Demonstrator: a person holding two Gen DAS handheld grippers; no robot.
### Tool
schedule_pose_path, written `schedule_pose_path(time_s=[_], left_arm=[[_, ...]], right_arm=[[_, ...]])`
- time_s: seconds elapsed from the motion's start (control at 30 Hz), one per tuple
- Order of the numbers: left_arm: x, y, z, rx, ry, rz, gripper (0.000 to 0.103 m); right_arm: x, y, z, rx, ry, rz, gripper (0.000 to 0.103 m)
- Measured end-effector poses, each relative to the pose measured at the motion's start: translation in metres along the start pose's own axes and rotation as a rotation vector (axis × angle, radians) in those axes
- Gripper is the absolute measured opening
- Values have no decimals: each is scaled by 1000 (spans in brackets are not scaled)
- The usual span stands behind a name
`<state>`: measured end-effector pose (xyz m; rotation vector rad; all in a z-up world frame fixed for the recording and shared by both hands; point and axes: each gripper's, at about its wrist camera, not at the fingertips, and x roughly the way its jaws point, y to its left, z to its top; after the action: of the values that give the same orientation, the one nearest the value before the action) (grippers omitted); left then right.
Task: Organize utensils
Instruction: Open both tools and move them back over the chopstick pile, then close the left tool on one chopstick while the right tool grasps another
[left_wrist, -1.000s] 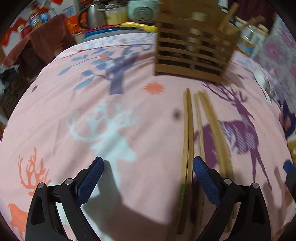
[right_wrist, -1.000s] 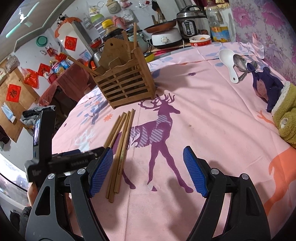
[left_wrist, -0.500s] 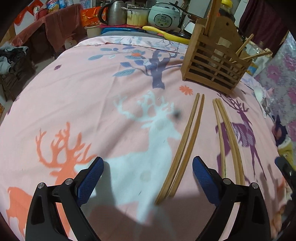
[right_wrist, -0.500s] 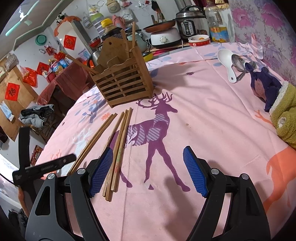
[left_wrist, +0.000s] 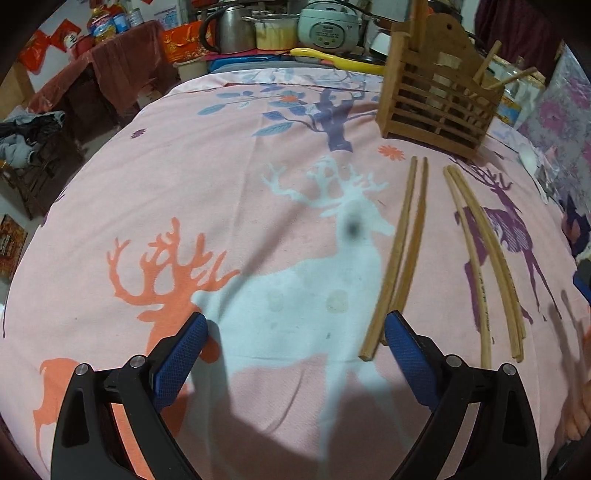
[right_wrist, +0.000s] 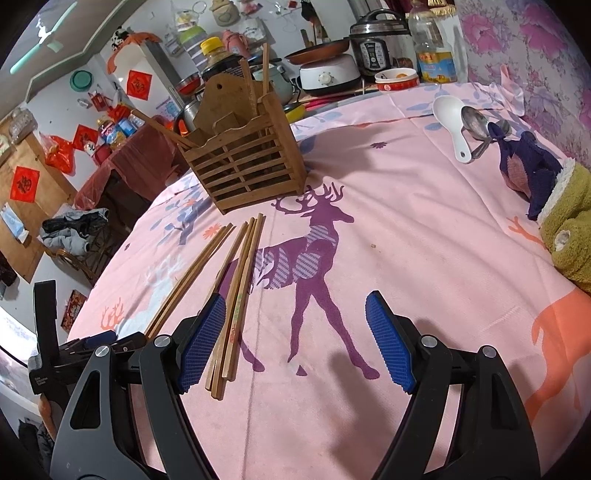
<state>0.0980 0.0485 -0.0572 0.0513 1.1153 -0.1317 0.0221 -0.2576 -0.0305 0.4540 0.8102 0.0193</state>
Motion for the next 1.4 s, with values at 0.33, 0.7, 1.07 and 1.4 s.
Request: schedule_pose_path(time_s=[0.33, 0.7, 1.07, 1.4], left_arm=[[-1, -5, 2, 36, -29, 61, 64], [-7, 12, -3, -117, -21, -153, 11], [-10, -5, -4, -41, -34, -184, 46], [-10, -1, -3, -48, -33, -177, 69]], right_arm=[[-1, 1, 1, -4, -8, 2, 76], [3, 9, -3, -37, 26, 29, 63], [28, 43, -27, -228, 183, 39, 40], [28, 72, -48, -427, 177, -43, 40]])
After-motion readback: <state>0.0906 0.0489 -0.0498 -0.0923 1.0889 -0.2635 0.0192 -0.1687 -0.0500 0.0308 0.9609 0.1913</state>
